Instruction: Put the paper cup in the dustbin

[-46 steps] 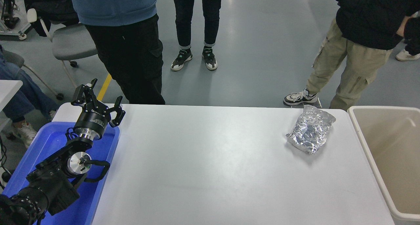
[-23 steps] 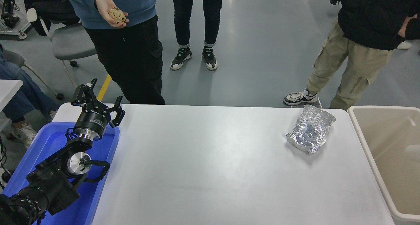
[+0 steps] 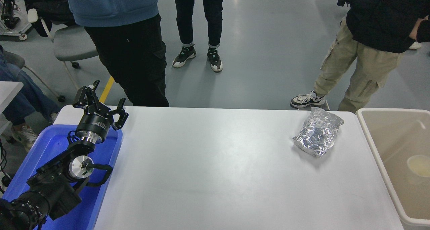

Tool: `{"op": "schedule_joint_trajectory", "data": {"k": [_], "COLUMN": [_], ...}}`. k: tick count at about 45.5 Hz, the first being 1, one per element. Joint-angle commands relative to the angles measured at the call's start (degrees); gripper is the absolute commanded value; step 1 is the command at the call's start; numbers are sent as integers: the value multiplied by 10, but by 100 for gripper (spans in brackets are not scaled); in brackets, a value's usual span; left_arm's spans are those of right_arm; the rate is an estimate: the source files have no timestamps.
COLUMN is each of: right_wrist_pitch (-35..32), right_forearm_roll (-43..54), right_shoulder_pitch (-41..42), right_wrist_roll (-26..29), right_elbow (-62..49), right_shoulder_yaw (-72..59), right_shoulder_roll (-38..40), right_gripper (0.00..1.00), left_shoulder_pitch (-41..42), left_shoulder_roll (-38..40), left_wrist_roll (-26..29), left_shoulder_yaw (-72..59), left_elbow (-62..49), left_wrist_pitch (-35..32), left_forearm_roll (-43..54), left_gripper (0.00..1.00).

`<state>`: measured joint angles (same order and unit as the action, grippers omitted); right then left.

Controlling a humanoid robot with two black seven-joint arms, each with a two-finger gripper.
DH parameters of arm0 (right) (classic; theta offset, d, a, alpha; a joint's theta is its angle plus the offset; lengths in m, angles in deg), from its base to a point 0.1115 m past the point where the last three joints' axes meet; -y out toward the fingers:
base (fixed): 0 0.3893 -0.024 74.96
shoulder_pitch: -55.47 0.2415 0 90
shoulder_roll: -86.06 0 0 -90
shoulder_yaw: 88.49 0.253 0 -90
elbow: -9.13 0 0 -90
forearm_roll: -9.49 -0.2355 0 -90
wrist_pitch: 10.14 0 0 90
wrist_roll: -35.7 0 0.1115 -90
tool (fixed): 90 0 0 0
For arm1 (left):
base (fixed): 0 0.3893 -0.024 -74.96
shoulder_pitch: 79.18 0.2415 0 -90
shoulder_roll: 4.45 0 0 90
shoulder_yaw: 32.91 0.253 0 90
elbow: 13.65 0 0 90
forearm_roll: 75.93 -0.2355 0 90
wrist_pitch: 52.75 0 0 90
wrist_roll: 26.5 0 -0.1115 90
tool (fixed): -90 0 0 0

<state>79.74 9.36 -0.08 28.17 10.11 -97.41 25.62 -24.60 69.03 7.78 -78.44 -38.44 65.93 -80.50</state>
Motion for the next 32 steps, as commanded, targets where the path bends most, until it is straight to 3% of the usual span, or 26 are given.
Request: {"op": "schedule_joint_trajectory", "data": {"k": [1,22,32], "right_wrist_pitch": [-3,-10,-70], "right_forearm_roll": [3,-7,-21], "right_shoulder_pitch": [-3,40,52], "right_wrist_roll": [4,2,0], "right_elbow": [0,-6,4], "right_shoulder_yaw": [4,7,129], "right_shoulder_roll": [2,17,59], "right_gripper": [99,99,99], "left_shoulder_pitch": [0,0,0], "left_shoulder_roll": [0,0,0], "left_wrist_roll": [0,0,0], "left_shoulder_yaw": [0,0,0], "left_elbow": [0,0,0], "left_wrist_pitch": [0,0,0], "left_forearm_roll": [0,0,0], "left_gripper": [100,100,100]}}
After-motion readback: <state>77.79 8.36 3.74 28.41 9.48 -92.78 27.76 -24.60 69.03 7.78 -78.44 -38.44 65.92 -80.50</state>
